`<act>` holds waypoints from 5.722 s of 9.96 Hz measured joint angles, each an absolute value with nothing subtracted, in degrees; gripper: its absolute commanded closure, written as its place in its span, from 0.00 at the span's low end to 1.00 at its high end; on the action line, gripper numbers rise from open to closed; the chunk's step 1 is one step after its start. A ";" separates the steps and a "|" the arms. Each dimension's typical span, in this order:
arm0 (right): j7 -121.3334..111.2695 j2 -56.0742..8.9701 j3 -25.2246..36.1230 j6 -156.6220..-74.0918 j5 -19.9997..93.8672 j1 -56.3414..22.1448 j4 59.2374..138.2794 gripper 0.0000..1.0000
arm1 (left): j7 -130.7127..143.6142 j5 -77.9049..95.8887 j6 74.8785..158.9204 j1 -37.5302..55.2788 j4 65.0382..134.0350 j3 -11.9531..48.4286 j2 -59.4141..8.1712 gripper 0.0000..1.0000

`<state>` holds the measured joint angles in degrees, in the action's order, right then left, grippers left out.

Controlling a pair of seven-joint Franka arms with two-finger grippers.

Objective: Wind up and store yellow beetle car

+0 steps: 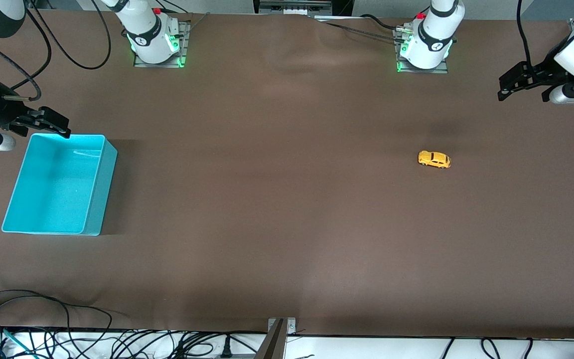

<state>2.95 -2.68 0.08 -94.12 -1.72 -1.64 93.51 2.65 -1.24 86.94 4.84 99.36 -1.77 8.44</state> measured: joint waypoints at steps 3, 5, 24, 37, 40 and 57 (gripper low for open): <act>3.54 -2.64 0.09 -92.58 -1.71 -1.64 91.75 0.00 | 2.66 -1.61 88.93 4.84 99.36 -1.31 8.27 0.00; 4.34 -2.64 0.01 -91.77 -1.69 -1.69 90.71 0.00 | 2.66 -1.62 90.46 4.84 99.36 -1.31 7.88 0.00; 2.57 -3.45 0.08 -91.54 -1.68 -1.62 90.71 0.00 | 2.70 -1.67 87.02 3.58 94.56 -1.51 4.25 0.00; 2.33 -4.84 0.30 -91.61 -1.68 -1.45 90.57 0.00 | 2.69 -1.67 86.61 3.60 94.77 -1.27 3.75 0.00; 2.29 -4.84 0.32 -91.67 -1.68 -1.40 90.53 0.00 | 2.69 -1.67 86.61 3.60 94.77 -1.27 3.75 0.00; 2.27 -5.70 0.33 -91.67 -1.68 -1.37 90.53 0.00 | 2.69 -1.67 116.36 3.53 120.22 -1.36 1.59 0.00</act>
<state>2.27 -5.70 0.33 -91.67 -1.68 -1.37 90.53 2.69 -1.67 116.36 3.53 120.22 -1.36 1.59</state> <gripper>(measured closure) 0.000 0.000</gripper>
